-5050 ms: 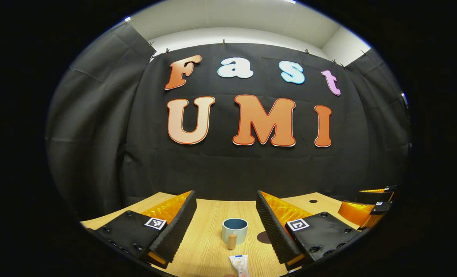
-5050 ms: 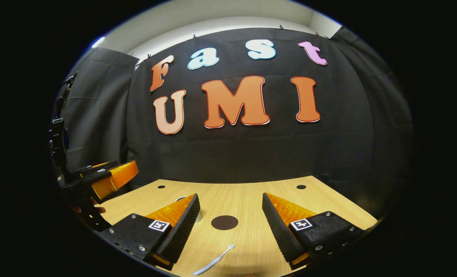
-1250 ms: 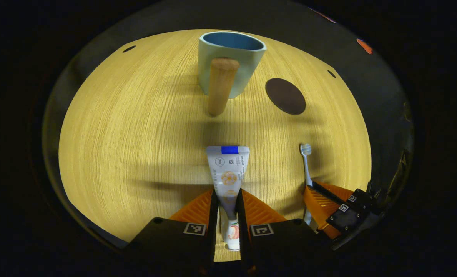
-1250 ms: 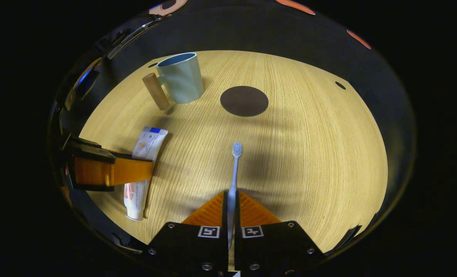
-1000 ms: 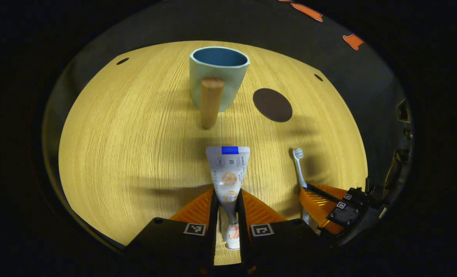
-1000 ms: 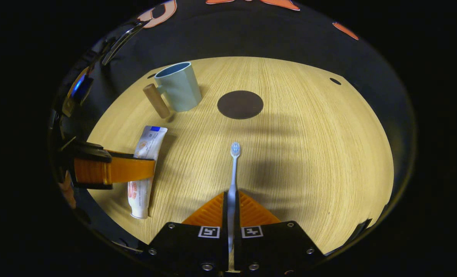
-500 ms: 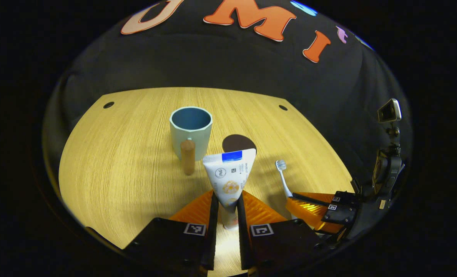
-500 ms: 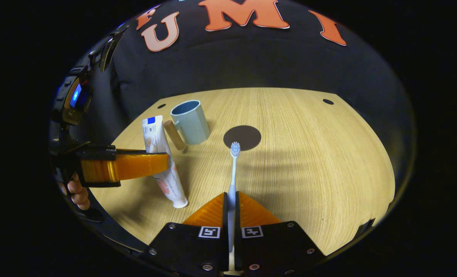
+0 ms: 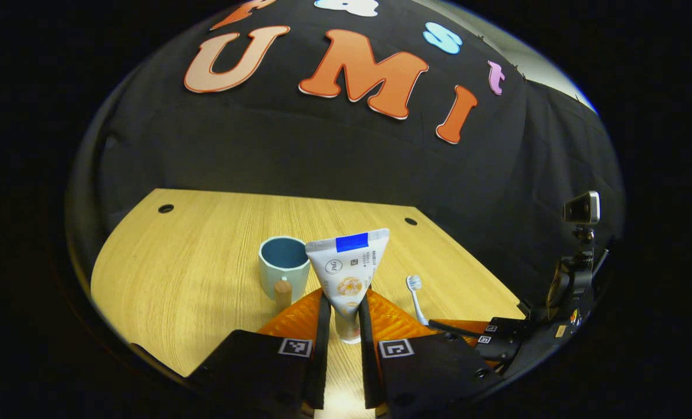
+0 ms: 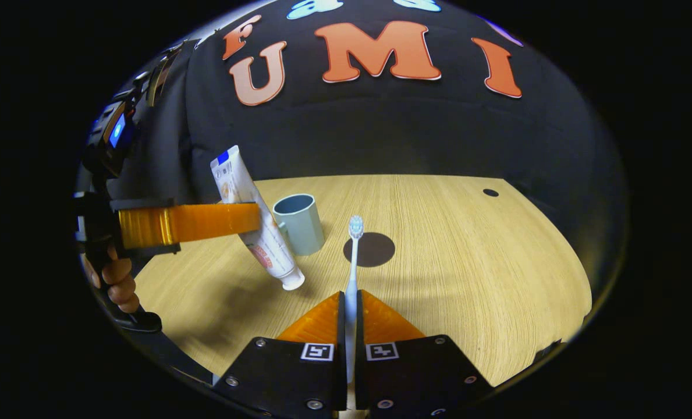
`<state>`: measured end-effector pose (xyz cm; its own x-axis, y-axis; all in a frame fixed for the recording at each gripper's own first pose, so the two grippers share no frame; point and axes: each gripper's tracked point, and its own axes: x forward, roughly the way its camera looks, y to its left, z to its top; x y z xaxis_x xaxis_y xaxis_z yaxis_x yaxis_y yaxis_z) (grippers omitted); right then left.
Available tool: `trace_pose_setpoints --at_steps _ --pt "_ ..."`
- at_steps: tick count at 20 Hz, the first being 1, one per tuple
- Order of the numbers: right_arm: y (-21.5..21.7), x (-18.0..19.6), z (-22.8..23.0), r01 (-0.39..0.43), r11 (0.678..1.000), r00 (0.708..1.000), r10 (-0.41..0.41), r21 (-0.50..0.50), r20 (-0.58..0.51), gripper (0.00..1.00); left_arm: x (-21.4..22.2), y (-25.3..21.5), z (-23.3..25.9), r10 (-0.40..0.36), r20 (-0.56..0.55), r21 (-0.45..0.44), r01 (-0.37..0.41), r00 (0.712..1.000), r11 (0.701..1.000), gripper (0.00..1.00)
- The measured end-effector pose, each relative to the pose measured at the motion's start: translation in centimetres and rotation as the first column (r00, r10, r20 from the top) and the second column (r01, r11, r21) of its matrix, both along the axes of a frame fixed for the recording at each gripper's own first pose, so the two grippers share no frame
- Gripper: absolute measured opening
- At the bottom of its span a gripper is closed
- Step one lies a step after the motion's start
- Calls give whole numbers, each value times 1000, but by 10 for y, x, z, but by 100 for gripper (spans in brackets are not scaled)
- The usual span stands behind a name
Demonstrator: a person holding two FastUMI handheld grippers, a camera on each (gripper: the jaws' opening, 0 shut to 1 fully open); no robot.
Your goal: Put the toothbrush and toothpaste on the desktop into the cup, then pick up the cup and place it on the coaster on the desktop.
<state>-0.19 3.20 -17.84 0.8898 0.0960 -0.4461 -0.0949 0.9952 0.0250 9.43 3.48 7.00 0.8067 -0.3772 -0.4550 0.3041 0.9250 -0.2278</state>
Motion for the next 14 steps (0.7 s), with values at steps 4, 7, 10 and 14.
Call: trace_pose_setpoints --at_steps 4,7,10,14 --pt "-11 -8 -2 -14 1000 994 14 -5 104 6 17 12 48 40 128 -15 -38 991 999 27" --pt "-24 -20 -12 -9 1000 985 12 -20 170 6 51 23 63 83 214 12 -87 973 996 27" --pt "-37 -35 -13 7 1000 977 -1 -27 215 6 84 38 64 124 258 48 -140 958 989 27" --pt "-30 -53 19 -4 1000 968 7 -15 249 6 110 53 31 155 227 62 -173 961 983 27"
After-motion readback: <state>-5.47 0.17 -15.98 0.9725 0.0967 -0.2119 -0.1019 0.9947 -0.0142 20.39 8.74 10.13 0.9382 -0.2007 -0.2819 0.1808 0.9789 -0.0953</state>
